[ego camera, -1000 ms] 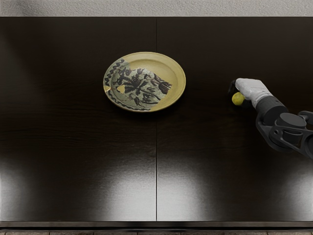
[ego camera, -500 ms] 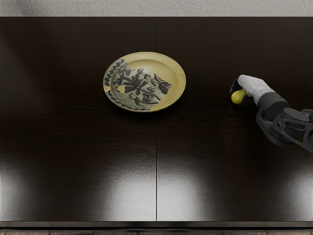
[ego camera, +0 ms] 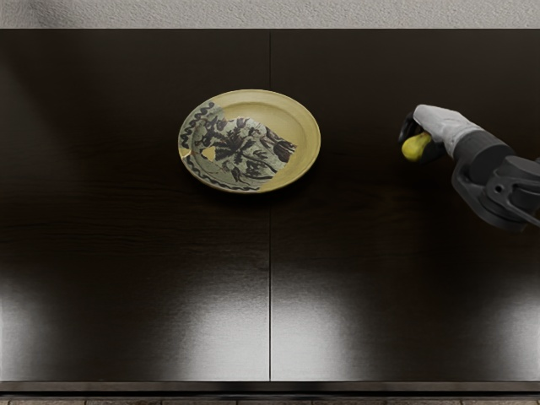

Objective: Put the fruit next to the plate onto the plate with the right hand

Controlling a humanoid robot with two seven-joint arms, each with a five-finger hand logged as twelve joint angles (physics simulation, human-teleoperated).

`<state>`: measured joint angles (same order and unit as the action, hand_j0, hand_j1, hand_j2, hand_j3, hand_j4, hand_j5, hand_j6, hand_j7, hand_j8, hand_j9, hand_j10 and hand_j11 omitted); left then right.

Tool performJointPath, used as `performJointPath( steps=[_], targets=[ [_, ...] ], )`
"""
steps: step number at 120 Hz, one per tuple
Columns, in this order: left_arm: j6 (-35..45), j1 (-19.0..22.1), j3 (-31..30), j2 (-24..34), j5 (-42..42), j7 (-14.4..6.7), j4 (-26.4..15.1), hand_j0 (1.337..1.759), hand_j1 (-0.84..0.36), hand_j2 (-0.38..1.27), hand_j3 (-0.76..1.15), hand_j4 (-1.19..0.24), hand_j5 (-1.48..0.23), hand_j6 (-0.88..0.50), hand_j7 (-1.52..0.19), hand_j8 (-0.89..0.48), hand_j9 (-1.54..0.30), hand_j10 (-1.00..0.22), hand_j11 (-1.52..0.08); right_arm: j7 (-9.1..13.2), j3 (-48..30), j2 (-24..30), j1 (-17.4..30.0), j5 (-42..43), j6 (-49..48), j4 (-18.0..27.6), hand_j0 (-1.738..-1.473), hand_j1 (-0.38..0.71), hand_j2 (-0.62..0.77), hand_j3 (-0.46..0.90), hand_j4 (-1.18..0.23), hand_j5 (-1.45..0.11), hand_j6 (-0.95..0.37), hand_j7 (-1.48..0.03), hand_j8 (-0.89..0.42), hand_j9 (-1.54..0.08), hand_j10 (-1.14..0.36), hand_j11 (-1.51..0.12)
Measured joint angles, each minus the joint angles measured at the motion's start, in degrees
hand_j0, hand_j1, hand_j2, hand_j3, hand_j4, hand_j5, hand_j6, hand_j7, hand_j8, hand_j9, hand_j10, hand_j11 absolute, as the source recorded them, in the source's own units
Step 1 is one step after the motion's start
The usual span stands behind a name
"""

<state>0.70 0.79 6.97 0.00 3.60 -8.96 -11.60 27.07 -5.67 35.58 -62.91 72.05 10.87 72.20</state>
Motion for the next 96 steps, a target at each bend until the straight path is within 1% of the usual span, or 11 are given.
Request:
performJointPath(
  steps=[29,41,66,76,78,96],
  targets=[
    [0.00,0.00,0.00,0.00,0.01,0.00,0.00,1.658,0.35,0.00,0.00,0.00,0.00,0.00,0.00,0.00,0.00,0.00,0.00,3.62,-0.02,-0.15,-3.54,0.04,-2.10,2.75,-1.657,0.33,0.22,0.00,-0.68,-0.85,-0.42,-0.86,-0.40,-0.86,-0.67,-0.85],
    [0.00,0.00,-0.01,0.00,0.01,0.00,0.00,1.658,0.35,0.00,0.00,0.00,0.00,0.00,0.00,0.00,0.00,0.00,0.00,4.50,-0.07,-0.68,-4.64,0.00,-2.45,3.30,-1.657,0.33,0.22,0.00,-0.68,-0.85,-0.42,-0.86,-0.40,-0.86,-0.67,-0.85],
    [0.00,0.00,0.00,0.00,0.01,0.00,0.00,1.658,0.35,0.00,0.00,0.00,0.00,0.00,0.00,0.00,0.00,0.00,0.00,6.98,-0.12,-4.30,-6.36,-0.04,-2.64,3.58,-1.657,0.33,0.23,0.00,-0.67,-0.85,-0.42,-0.86,-0.40,-0.87,-0.67,-0.86],
    [0.00,0.00,0.00,0.00,0.01,0.00,0.00,1.658,0.35,0.00,0.00,0.00,0.00,0.00,0.00,0.00,0.00,0.00,0.00,7.55,-0.61,-6.02,-6.73,-0.03,-2.63,3.61,-1.657,0.33,0.23,0.00,-0.67,-0.86,-0.42,-0.87,-0.40,-0.87,-0.67,-0.86],
    [0.00,0.00,-0.01,0.00,0.01,0.00,0.00,1.658,0.35,0.00,0.00,0.00,0.00,0.00,0.00,0.00,0.00,0.00,0.00,7.62,-0.74,-6.37,-6.77,-0.03,-2.64,3.60,-1.658,0.33,0.24,0.00,-0.67,-0.86,-0.43,-0.87,-0.40,-0.87,-0.65,-0.86],
    [0.00,0.00,0.01,0.00,0.01,0.00,0.00,1.658,0.35,0.00,0.00,0.00,0.00,0.00,0.00,0.00,0.00,0.00,0.00,7.99,-1.90,-9.12,-6.98,0.11,-2.58,3.49,-1.657,0.33,0.23,0.00,-0.68,-0.85,-0.43,-0.87,-0.41,-0.86,-0.67,-0.85]
  ],
)
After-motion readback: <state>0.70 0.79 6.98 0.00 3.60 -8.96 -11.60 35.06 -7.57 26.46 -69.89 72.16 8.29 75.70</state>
